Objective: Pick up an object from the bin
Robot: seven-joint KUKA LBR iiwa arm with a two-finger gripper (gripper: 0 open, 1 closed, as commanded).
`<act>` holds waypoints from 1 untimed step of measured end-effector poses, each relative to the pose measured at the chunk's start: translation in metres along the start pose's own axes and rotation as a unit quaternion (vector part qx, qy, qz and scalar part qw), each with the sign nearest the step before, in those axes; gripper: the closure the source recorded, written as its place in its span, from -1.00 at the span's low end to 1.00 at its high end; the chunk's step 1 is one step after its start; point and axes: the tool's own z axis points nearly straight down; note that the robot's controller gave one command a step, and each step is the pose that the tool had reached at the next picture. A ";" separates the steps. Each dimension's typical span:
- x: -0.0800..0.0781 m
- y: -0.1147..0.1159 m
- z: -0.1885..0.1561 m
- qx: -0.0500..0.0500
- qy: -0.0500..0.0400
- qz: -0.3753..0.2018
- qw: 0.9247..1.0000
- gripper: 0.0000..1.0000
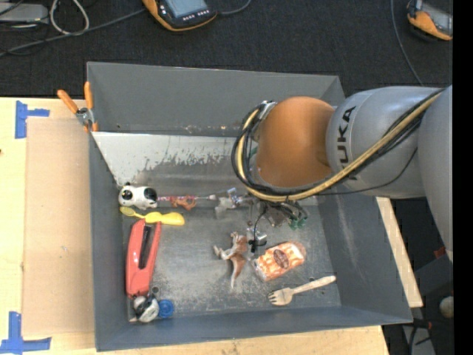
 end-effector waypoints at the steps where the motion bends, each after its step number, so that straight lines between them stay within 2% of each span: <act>1: 0.020 0.001 0.042 -0.001 0.001 -0.062 0.998 -1.00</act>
Offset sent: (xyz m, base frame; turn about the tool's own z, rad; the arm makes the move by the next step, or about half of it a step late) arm -0.0019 0.0035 -0.0404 -0.5436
